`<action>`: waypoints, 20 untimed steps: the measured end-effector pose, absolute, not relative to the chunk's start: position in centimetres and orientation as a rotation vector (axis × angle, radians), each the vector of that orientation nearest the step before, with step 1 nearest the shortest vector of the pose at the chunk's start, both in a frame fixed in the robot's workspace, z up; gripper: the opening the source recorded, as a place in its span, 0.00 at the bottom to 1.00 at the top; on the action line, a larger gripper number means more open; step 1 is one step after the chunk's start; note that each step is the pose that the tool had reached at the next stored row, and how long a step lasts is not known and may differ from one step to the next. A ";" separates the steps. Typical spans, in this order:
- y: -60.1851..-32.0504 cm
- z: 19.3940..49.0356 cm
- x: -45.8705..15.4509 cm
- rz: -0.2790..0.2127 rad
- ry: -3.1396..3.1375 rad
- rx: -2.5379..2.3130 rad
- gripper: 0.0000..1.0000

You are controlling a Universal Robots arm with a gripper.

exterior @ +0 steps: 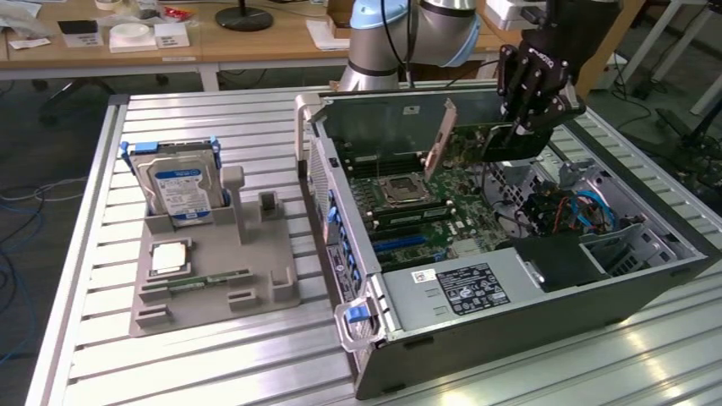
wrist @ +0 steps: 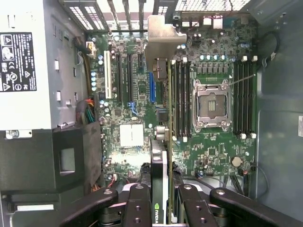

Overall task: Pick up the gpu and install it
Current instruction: 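Insert the gpu into the slot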

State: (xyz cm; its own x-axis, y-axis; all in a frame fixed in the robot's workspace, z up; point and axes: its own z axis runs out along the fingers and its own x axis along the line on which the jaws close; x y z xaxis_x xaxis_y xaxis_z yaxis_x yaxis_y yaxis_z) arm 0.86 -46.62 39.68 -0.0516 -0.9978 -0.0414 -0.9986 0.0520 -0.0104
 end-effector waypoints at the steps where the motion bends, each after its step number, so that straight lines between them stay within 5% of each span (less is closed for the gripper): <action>1: -46.6 39.7 0.7 0.032 2.251 -2.138 0.27; 20: -46.8 39.4 -0.4 0.029 2.248 -2.138 0.27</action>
State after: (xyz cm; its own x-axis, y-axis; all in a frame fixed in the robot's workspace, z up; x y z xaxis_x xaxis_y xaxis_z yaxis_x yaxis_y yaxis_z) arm -0.36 -46.78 39.38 -0.0494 -0.9979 -0.0414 -0.9987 0.0500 -0.0132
